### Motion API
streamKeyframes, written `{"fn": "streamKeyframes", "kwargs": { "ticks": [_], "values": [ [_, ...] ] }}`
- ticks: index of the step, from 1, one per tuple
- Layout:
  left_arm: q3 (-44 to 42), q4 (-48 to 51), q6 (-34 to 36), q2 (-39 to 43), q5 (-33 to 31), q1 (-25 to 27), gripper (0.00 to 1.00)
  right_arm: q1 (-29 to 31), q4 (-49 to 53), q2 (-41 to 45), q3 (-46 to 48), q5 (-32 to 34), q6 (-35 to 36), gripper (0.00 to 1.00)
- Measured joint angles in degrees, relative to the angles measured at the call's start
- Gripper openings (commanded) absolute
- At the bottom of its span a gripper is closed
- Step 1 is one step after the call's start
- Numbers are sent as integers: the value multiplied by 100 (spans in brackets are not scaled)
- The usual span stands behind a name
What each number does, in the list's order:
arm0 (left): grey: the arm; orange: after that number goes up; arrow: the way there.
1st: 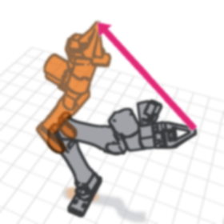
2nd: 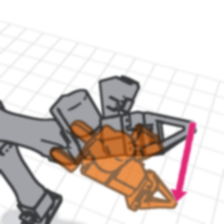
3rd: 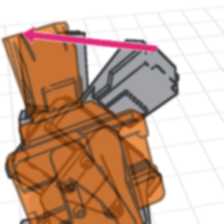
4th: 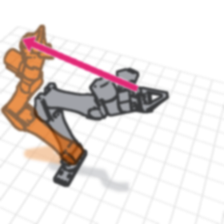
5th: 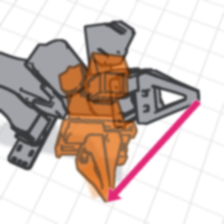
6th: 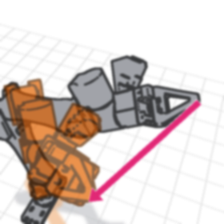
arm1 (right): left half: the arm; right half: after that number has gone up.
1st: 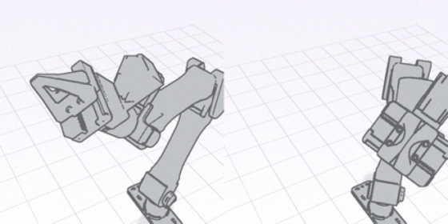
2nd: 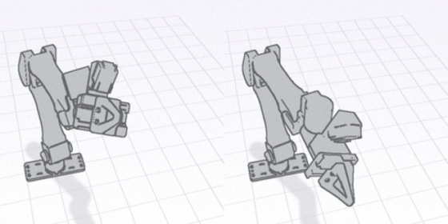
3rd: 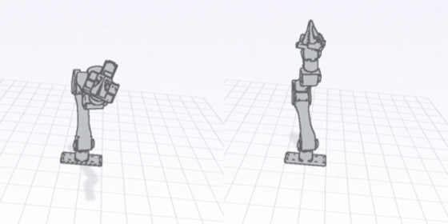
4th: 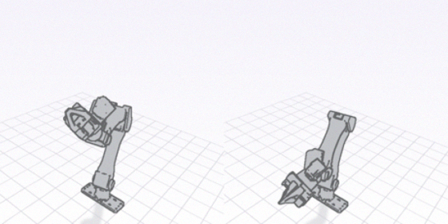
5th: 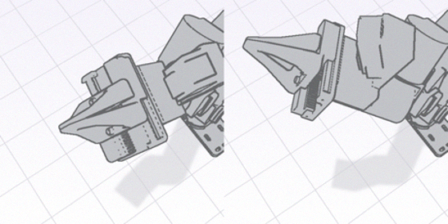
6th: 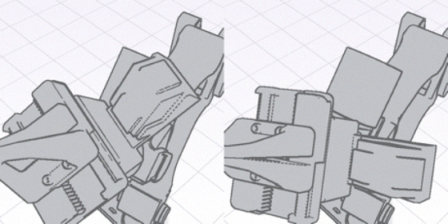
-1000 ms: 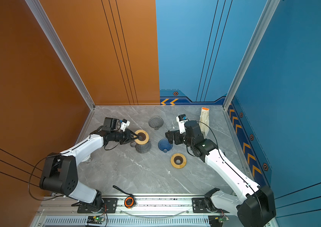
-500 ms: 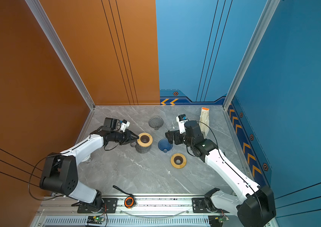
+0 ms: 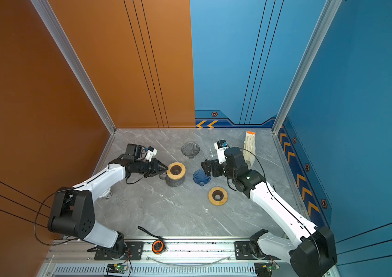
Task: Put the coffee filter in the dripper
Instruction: 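Carry the bamboo stand onto the grey carafe mouth and release it, then withdraw the left gripper while the right gripper reaches toward the clear glass dripper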
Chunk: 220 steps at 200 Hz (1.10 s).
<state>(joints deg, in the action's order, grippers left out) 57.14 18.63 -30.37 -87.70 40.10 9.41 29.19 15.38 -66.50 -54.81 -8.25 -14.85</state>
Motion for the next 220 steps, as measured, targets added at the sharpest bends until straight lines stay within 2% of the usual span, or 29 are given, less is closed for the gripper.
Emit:
{"fn": "streamKeyframes", "kwargs": {
  "ticks": [31,56,74,111,129,150,176,195,220],
  "values": [
    [4,59,61,188,-70,-79,33,105,72,-251,-170,44,13,99],
    [33,188,144,304,-122,-129,36,262,304,-597,-538,153,74,93],
    [39,313,219,363,-181,-151,42,404,527,-876,-846,269,90,87],
    [39,656,400,603,-428,-232,57,684,1115,-1672,-1545,544,85,62],
    [39,778,459,763,-525,-280,60,763,1349,-2057,-1827,590,33,50],
    [39,911,562,938,-592,-343,68,833,1637,-2465,-2162,616,-35,35],
    [39,1086,686,1104,-667,-428,75,907,1963,-2997,-2664,680,-138,20],
    [33,1189,741,1204,-708,-494,78,986,2155,-3366,-3008,691,-164,14],
    [-39,1252,800,1355,-734,-614,80,1104,2356,-3781,-3368,715,-175,12]
  ]
}}
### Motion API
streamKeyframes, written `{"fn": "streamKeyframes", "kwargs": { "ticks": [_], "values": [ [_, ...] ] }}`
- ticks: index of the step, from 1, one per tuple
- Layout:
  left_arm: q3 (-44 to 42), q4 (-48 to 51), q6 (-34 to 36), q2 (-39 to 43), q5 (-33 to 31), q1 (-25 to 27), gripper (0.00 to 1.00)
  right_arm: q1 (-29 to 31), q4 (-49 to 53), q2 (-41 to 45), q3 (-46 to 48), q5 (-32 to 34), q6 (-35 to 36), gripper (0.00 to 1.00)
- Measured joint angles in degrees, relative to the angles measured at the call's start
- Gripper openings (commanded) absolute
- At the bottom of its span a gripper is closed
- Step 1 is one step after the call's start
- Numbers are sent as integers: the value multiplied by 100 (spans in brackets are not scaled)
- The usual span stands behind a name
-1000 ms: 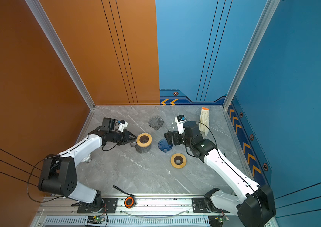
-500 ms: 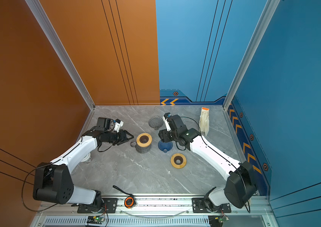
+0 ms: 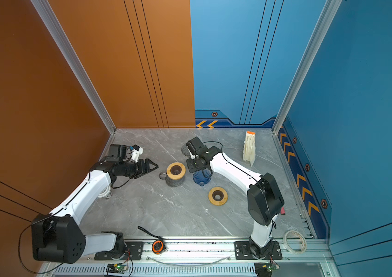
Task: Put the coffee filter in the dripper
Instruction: 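Withdraw the left gripper while the right gripper reaches toward the clear glass dripper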
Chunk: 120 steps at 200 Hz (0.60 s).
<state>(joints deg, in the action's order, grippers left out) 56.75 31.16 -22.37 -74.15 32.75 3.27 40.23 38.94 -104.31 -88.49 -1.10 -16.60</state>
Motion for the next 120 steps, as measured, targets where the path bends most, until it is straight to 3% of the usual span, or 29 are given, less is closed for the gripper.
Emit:
{"fn": "streamKeyframes", "kwargs": {
  "ticks": [65,120],
  "values": [
    [-120,76,55,109,-20,-184,82,254,372,-754,-586,-7,-146,11],
    [-125,129,59,109,-20,-216,82,297,466,-841,-763,-15,-146,12]
  ]
}}
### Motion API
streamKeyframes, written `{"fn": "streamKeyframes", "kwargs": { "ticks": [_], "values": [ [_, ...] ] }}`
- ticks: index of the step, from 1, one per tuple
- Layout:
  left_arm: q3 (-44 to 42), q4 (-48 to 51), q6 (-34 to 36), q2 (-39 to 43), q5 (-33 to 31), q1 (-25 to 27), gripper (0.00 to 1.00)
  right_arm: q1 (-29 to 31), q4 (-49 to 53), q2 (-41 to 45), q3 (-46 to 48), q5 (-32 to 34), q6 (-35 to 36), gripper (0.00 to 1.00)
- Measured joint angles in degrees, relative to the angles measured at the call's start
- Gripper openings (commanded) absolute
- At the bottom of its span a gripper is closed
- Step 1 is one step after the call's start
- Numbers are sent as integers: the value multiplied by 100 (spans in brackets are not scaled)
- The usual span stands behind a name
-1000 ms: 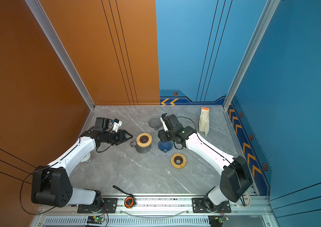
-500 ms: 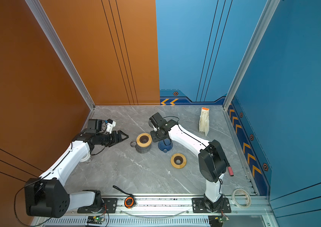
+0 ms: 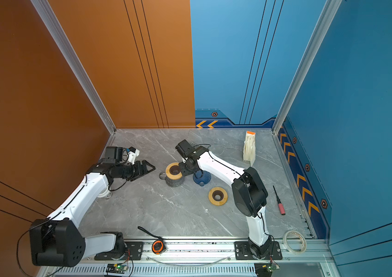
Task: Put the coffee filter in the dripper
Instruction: 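Withdraw the left gripper while the right gripper reaches toward the clear glass dripper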
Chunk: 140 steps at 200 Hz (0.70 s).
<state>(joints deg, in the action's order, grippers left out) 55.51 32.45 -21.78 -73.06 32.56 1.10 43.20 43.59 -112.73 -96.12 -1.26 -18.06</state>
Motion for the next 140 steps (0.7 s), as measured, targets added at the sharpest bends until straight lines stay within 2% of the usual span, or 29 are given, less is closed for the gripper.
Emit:
{"fn": "streamKeyframes", "kwargs": {
  "ticks": [85,140],
  "values": [
    [0,0,61,0,0,-4,82,31,96,-4,-111,20,-2,15],
    [7,2,101,46,2,-4,83,-98,181,59,-260,20,11,26]
  ]
}}
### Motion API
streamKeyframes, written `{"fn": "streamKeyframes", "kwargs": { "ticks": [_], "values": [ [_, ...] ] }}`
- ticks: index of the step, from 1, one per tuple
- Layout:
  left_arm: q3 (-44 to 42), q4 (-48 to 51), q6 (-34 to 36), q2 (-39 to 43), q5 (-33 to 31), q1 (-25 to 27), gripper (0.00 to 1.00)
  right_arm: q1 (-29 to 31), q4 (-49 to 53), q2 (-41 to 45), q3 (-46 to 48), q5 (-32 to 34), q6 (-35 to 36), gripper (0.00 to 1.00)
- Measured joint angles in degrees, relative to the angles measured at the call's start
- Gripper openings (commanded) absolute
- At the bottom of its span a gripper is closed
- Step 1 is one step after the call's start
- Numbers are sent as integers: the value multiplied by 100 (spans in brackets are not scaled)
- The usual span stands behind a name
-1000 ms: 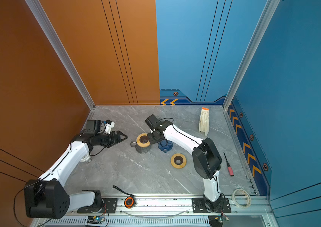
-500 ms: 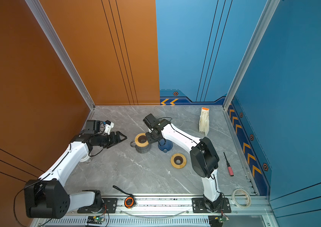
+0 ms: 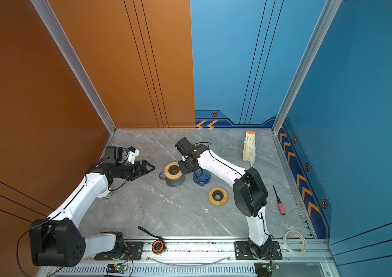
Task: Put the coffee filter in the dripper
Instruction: 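Withdraw the left gripper while the right gripper reaches toward the clear glass dripper, then lower the open right gripper over the clear glass dripper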
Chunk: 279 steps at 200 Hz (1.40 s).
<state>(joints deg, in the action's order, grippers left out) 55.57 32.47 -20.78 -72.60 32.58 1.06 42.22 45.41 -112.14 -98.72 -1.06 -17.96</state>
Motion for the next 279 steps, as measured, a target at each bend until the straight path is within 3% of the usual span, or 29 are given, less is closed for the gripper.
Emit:
{"fn": "streamKeyframes", "kwargs": {
  "ticks": [111,186,195,279],
  "values": [
    [275,52,214,269,-111,129,84,-1049,264,151,-1141,-81,208,48],
    [787,37,299,-127,-354,306,85,-1427,382,-903,-2031,-439,46,52],
    [787,37,319,-170,-415,339,91,-1447,411,-1043,-2081,-452,17,52],
    [789,39,339,-304,-903,501,98,-1464,516,-1976,-2785,-131,-337,52]
  ]
}}
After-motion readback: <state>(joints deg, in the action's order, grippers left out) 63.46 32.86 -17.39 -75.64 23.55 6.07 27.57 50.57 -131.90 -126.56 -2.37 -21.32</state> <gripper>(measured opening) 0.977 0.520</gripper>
